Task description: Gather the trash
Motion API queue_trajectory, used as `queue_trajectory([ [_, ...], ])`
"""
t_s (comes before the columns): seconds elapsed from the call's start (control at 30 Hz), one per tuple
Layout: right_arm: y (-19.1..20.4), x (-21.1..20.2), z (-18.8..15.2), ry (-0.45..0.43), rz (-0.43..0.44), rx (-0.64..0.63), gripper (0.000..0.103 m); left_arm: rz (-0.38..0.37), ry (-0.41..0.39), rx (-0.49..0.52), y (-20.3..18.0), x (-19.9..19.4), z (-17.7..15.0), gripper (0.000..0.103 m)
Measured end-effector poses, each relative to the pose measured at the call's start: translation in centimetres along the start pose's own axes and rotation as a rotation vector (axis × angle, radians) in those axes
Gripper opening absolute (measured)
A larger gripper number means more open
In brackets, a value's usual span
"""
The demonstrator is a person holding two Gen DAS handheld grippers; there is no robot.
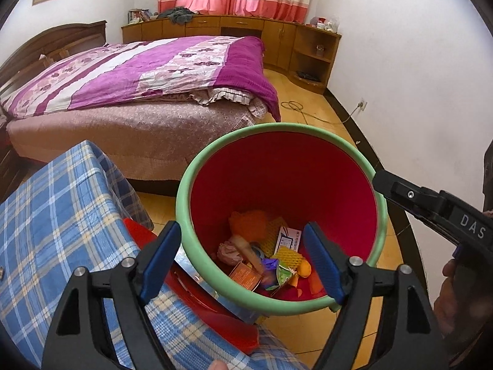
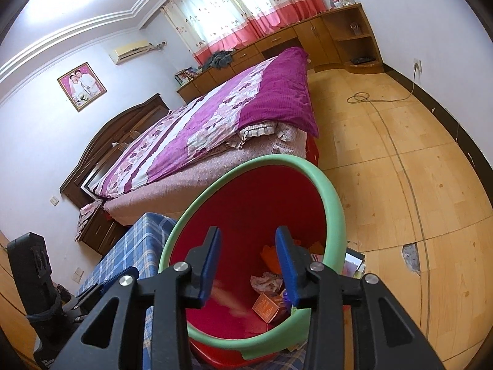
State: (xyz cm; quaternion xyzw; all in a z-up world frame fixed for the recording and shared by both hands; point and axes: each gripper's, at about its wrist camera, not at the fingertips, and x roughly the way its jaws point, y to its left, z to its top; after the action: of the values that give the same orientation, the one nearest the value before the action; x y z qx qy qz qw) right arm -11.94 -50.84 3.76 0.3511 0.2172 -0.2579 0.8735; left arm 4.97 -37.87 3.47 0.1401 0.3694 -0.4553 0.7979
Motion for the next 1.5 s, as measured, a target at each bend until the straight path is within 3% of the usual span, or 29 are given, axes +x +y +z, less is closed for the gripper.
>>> queue_trajectory([
  [0.13, 0.1, -0.1, -0.1, 0.008, -0.002, -0.001, 0.044, 0.002, 0.008, -0.02, 0.5, -0.6, -0.3, 0.081],
  [0.3, 0.7, -0.4, -0.7, 0.018, 0.01, -0.017, 0.059, 0.01, 0.018, -0.082, 1.7, -2.0, -0.8, 0.081],
  [0.57, 3.4, -1.4, -2.3, 0.038, 0.027, -0.069, 0.073, 0.075, -0.011, -0.142, 3.7, -5.6, -2.4, 0.081],
  [0.93, 8.8, -2.8, -5.4, 0.07, 0.078, -0.171, 0.077, 0.193, -0.046, -0.219, 6.8, -10.8, -5.8, 0.081],
  [1.03, 10.3, -3.1, -6.2, 0.077, 0.091, -0.2, 0.087, 0.208, -0.055, -0.253, 7.8, -12.2, -6.8, 0.081],
  [1.5, 15.8, -5.6, -10.4, 0.074, 0.158, -0.321, 0.087, 0.357, -0.12, -0.407, 12.0, -19.3, -11.5, 0.081],
])
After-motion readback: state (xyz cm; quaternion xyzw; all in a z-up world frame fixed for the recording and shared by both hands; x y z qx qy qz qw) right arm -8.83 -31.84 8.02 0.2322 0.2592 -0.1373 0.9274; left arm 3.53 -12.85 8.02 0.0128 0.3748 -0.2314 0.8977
